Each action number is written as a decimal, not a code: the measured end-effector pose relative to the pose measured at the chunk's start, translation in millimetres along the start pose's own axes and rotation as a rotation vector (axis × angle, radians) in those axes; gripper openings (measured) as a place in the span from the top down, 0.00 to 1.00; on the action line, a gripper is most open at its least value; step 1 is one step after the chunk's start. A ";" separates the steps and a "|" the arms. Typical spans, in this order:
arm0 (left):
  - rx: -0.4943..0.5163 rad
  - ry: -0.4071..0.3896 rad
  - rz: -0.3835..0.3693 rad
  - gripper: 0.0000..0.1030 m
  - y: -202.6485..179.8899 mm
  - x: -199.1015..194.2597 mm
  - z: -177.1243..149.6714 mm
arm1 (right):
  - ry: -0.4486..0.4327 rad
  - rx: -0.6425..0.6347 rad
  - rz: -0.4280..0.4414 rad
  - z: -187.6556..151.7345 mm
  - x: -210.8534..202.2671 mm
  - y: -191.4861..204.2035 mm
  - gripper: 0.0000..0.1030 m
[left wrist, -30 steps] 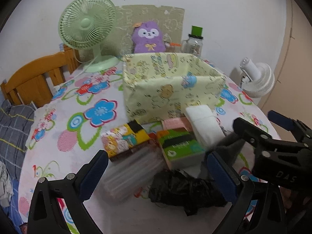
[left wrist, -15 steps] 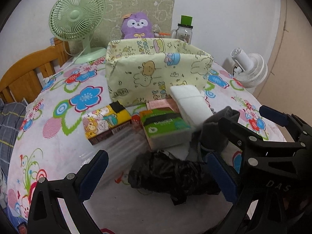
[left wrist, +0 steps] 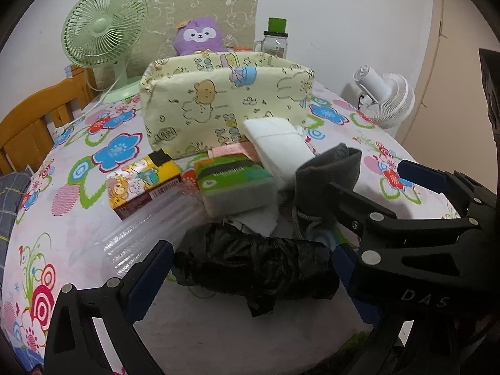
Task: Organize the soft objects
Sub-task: 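Grasp the black wrapped umbrella with the left tool while the right tool grasps the grey cloth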
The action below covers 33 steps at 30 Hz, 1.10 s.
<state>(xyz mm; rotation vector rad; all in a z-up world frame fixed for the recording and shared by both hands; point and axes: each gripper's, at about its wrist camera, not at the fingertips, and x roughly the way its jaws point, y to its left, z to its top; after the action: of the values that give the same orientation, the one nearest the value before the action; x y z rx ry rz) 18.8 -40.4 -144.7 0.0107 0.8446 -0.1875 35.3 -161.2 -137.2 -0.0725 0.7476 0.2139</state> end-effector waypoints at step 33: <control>-0.010 0.045 0.035 0.09 5.7 26.4 13.8 | 0.065 -0.009 0.081 7.1 40.1 7.3 0.40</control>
<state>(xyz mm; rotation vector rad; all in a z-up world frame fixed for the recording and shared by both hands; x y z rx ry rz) 47.1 -40.1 -155.6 0.0207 0.8892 -0.1502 67.0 -146.4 -159.2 -0.0580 0.8151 0.2933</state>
